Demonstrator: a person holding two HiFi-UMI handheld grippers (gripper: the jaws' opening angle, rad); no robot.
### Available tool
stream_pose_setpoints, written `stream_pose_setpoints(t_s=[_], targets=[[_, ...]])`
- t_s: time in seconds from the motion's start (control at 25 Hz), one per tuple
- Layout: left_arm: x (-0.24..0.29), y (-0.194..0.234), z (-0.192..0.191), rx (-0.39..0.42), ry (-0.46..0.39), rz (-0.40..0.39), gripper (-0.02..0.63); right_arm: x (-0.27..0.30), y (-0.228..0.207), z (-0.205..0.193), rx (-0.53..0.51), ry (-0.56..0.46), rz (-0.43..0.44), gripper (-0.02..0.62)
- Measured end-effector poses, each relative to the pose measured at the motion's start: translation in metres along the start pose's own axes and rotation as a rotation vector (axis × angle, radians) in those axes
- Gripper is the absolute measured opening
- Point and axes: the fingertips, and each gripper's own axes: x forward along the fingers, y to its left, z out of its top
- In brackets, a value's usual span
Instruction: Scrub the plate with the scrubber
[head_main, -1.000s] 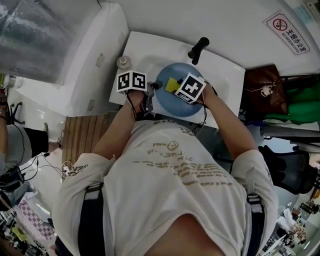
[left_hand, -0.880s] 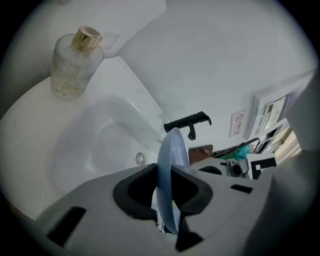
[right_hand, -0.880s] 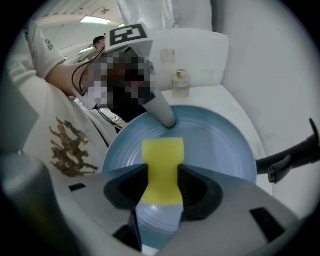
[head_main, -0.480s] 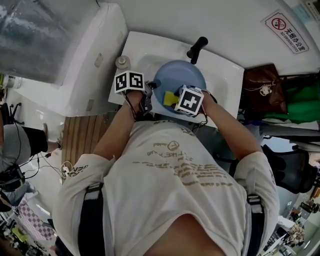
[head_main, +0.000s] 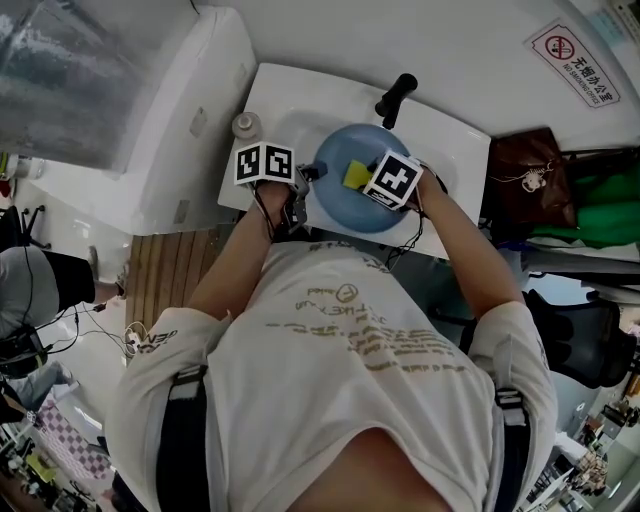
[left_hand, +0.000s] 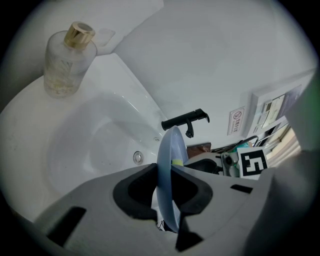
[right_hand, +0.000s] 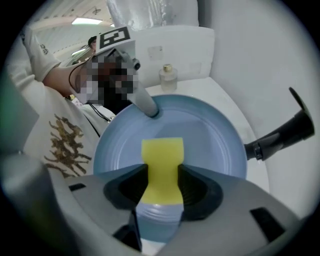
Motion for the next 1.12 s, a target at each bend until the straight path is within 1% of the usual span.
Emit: stream_pose_setpoints(t_s=[0.2, 0.36, 0.48, 0.64, 0.8, 0.96, 1.12], targets=[[0.004, 0.001, -0.006, 0.007, 0.034, 0.008, 0.063, 0.0, -0.032, -0.003, 0.064, 0.028, -0.057, 0.195], [0.008, -0.001, -0.009, 0.025, 0.059, 0.014, 0.063, 0.002, -0.044, 0.006, 0.058, 0.04, -0.079, 0.195], [0.011, -0.001, -0.011, 0.036, 0.078, 0.02, 0.063, 0.003, -0.052, 0.007, 0.043, 0.07, -0.11, 0.194], [0.013, -0.001, -0.013, 0.034, 0.094, 0.018, 0.063, 0.004, -0.05, 0.016, 0.004, 0.086, -0.127, 0.193], [0.015, 0.0, -0.015, 0.009, 0.103, 0.014, 0.063, 0.008, -0.038, 0.042, -0.107, 0.028, -0.119, 0.193], [0.015, 0.003, -0.012, -0.016, 0.082, 0.017, 0.063, 0.01, -0.028, 0.048, -0.149, 0.019, -0.117, 0.193], [0.015, 0.008, -0.005, -0.045, 0.047, 0.032, 0.063, 0.013, -0.018, 0.046, -0.171, 0.026, -0.088, 0.192]])
